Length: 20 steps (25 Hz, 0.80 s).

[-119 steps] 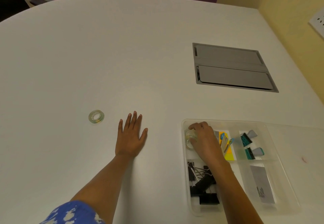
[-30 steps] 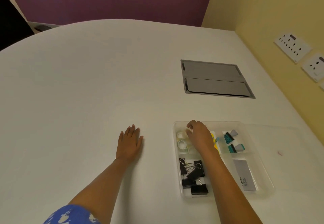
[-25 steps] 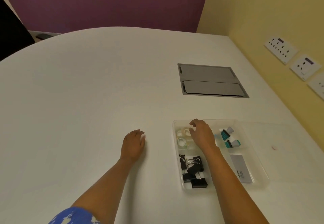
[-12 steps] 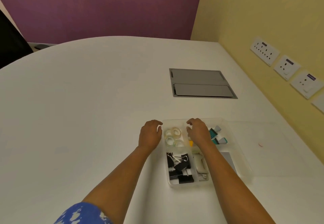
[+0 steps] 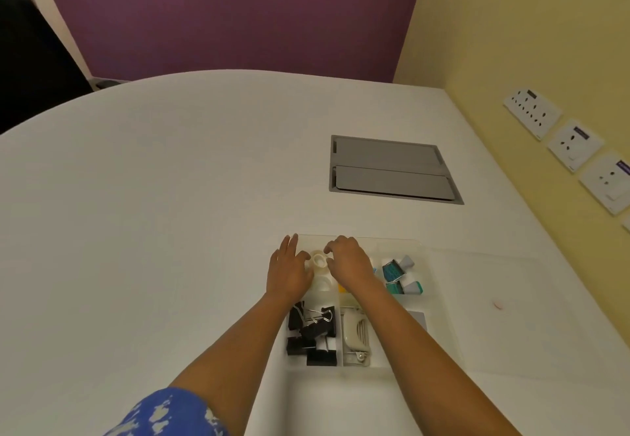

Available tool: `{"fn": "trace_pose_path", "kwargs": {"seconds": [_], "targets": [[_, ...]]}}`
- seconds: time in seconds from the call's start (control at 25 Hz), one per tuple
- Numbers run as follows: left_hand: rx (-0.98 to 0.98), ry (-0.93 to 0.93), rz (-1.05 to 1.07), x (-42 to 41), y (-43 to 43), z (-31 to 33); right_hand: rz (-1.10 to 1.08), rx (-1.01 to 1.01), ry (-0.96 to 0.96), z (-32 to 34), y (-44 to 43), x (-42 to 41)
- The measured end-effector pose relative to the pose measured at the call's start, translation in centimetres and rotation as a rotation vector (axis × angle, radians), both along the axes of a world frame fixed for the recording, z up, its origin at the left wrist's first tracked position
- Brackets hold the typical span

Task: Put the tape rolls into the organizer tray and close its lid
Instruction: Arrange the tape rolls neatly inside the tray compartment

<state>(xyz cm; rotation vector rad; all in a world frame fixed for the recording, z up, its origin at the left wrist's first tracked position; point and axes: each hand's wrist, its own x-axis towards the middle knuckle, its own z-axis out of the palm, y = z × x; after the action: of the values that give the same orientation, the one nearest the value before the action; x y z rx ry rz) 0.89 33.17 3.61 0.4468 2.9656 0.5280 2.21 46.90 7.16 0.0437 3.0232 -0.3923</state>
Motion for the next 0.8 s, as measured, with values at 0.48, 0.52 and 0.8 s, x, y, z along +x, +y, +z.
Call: {"fn": "trace_pose_path", "kwargs": {"seconds": [0.48,0.52,0.8], "targets": [[-0.073,-0.064,0.061,0.0,0.8,-1.6,0.151,0.25,0.013,-2.4,-0.8,-0.6],[-0.064,-0.064,0.067,0.0,0.8,-1.7,0.147,0.256,0.011,-2.5,-0.8,-0.7],[-0.066,-0.059,0.082,0.2,0.8,-1.7,0.153,0.27,0.017,-2.5,-0.7,-0.8]]}}
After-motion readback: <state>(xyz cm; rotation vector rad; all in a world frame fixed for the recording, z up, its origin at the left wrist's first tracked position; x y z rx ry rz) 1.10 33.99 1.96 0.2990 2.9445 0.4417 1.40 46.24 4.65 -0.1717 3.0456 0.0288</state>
